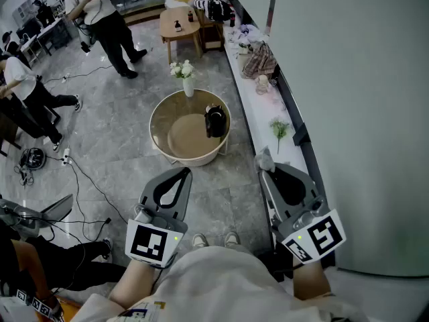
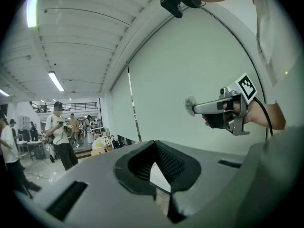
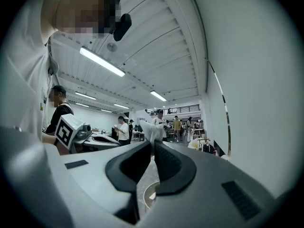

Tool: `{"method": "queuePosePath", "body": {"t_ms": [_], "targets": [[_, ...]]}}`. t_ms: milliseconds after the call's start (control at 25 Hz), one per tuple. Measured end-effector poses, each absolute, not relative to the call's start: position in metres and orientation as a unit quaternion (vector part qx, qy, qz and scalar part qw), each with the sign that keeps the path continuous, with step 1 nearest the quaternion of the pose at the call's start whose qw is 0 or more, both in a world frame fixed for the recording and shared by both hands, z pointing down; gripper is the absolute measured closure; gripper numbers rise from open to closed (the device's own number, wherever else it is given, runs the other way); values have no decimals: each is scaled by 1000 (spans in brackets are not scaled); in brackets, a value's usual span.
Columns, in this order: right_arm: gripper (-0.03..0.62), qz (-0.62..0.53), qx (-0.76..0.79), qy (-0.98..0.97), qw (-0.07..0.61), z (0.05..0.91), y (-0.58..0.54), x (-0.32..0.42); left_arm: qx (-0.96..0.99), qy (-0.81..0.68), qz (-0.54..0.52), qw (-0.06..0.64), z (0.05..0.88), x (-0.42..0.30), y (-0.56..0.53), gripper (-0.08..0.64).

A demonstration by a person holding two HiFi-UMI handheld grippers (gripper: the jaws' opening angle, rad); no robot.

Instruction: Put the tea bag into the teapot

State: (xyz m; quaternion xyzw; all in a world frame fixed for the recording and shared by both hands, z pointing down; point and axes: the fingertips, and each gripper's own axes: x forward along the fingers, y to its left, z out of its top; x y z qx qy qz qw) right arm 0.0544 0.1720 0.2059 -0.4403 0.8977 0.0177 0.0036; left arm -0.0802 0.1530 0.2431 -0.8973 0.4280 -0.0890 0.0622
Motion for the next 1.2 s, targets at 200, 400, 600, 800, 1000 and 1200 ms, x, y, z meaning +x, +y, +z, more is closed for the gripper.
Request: {"method": "queuePosePath", "body": {"t_ms": [200,400,600,800,1000,1200], "targets": [[568,16,-441,897,9,207,169,58,-897,428,-90,63,244,-77,150,552],[566,9,-443,896,18,212,172,66,-897,428,-91,64,249,-71,155,552],[568,6,-441,897,17,209,166,71,-896,429,-95,61,246,-67,148,552],[567,4,-434,901,15,213,164,81,-895,428,-104,66,250,-54,149,552],[566,3,-426,905,14,214,162,95,-892,434,-109,66,251,-40,150,552],[568,5,-417,909,14,214,159,115,-885,447,-112,62,252,-25,148,552]]}}
